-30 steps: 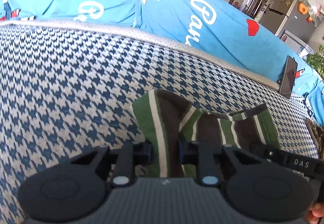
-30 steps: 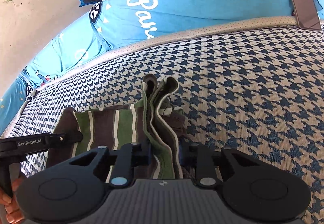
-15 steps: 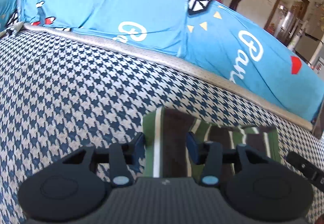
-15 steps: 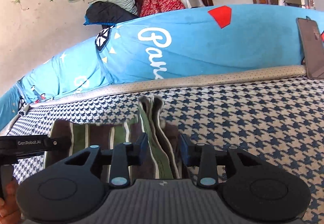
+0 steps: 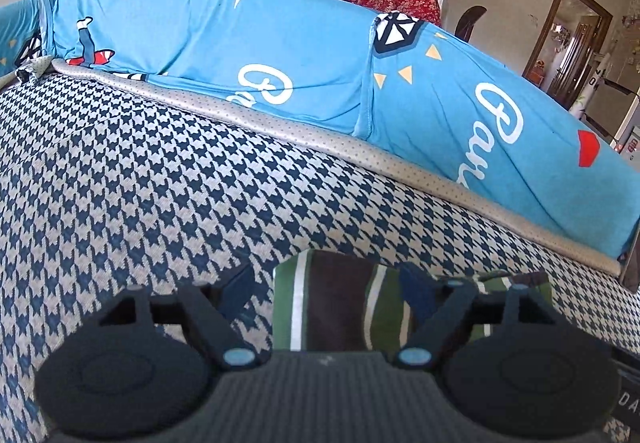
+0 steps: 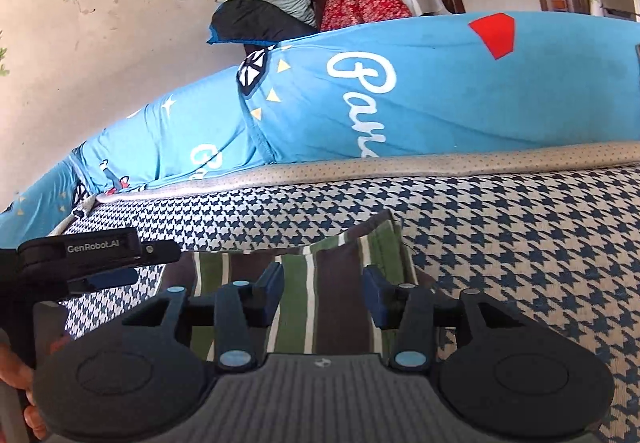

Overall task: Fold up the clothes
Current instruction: 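Open both grippers and release the bundle edge, then withdraw both open grippers back from the flat bundle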

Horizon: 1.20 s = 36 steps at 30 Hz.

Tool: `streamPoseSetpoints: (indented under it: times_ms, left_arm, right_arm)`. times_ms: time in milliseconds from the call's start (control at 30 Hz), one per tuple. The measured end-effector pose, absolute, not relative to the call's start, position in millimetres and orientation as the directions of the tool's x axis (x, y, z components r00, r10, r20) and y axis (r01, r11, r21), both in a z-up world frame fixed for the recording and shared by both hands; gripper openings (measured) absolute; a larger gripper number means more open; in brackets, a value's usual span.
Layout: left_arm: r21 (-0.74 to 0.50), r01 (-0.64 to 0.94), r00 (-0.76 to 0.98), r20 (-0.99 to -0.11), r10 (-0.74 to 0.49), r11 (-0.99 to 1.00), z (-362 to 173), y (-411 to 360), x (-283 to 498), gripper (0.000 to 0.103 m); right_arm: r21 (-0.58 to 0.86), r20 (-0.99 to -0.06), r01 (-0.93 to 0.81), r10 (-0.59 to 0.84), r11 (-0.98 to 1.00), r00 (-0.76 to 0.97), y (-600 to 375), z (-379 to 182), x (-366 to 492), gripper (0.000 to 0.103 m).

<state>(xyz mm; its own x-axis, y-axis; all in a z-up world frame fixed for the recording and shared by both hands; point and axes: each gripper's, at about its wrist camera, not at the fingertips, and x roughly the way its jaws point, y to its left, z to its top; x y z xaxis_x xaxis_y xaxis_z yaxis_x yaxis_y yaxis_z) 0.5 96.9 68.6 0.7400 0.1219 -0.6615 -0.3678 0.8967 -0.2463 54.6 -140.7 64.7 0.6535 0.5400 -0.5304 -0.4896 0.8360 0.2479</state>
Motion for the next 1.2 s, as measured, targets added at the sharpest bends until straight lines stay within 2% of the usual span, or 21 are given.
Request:
streamPoseSetpoints:
  times_ms: [267,333,400,700,833,933,1100,1200]
  left_arm:
    - [-0.221,-0.419,0.668,-0.732,0.134,0.881,43.2,98.5,20.4,0.080]
    - [-0.232,-0.438,0.648,-0.751,0.126,0.869,35.3,102.6,24.5,0.084]
    - [-0.256,-0.450,0.649,-0.752,0.115,0.856,31.7,107.2,25.4,0.089]
    - [-0.353,-0.502,0.682,-0.722,0.111,0.790,48.3,128.9,7.5,0.090]
    - [-0.340,-0.474,0.696,-0.710,0.108,0.812,61.8,123.4,-13.9,0.092]
    - [-0.306,-0.426,0.699,-0.708,0.096,0.851,70.6,110.6,-31.5,0.093]
    - [-0.236,-0.374,0.705,-0.700,0.109,0.897,78.8,88.7,-63.0,0.098]
    - [-0.209,-0.351,0.695,-0.712,0.104,0.913,79.5,78.0,-79.2,0.098]
  right_arm:
    - [0.246,-0.609,-0.432,0.485,0.868,0.628,-135.2,44.3,75.4,0.054]
    - [0.275,-0.620,-0.409,0.486,0.870,0.616,-138.3,38.8,81.1,0.054]
    - [0.304,-0.616,-0.396,0.495,0.867,0.613,-140.9,37.9,84.2,0.054]
    - [0.350,-0.609,-0.363,0.504,0.864,0.612,-153.1,48.1,81.3,0.055]
    - [0.361,-0.611,-0.338,0.494,0.869,0.619,-165.4,52.6,72.2,0.057]
    - [0.354,-0.629,-0.306,0.467,0.884,0.621,-174.8,56.2,63.7,0.063]
    - [0.297,-0.681,-0.284,0.411,0.912,0.606,-187.0,63.4,44.3,0.066]
    - [0.296,-0.691,-0.285,0.411,0.911,0.595,-198.8,66.3,30.9,0.073]
